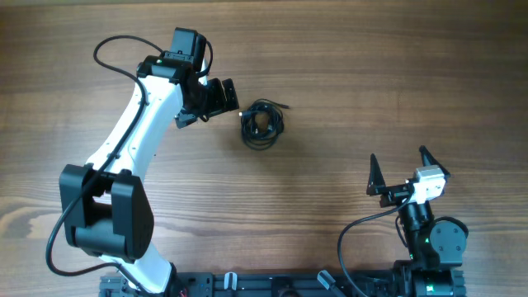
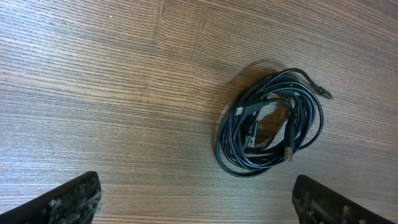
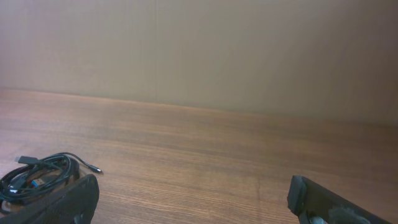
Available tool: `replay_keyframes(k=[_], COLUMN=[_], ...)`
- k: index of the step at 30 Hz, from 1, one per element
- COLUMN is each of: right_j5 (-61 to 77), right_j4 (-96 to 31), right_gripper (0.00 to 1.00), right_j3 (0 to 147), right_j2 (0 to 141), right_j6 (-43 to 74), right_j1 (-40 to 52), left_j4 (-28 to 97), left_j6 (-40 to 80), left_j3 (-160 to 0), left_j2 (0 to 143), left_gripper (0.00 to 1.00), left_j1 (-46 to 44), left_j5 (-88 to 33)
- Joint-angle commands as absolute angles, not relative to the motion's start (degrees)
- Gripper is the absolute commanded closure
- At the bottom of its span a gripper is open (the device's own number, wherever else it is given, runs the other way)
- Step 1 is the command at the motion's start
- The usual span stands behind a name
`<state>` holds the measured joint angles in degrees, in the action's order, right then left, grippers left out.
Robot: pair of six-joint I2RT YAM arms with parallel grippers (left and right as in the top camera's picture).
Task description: Untangle cables
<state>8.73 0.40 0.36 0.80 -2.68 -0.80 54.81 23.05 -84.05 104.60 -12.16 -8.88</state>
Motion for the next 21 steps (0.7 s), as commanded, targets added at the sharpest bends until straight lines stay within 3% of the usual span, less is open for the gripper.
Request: replay_keyframes(k=[1,13,17,21], right_j5=[8.4,8.3,0.9,0.9], right_j4=[0.5,0.6,0.3,0.3], right_gripper=[0.0,0.0,0.0,0.0], right_j3=[0.3,0.3,0.3,0.3], right_j2=[0.4,0.4,0.5,0.5], right_j6=[-3.0,-3.1,-19.3,-21.0], right_j1=[-0.4,-0.4,-0.4,-0.4], left_j4=[54.8,54.7,55.0,54.8], left_j6=[23.0,23.0,23.0,23.0], left_j3=[-83.4,-83.4,-83.1,-83.1], left_j2=[105.2,105.2,105.2,105.2], left_gripper=[0.0,0.0,0.0,0.0], left_j1=[-12.2,-12.2,-12.2,-12.2], left_j5=[-9.1,-9.1,-9.2,-9.1])
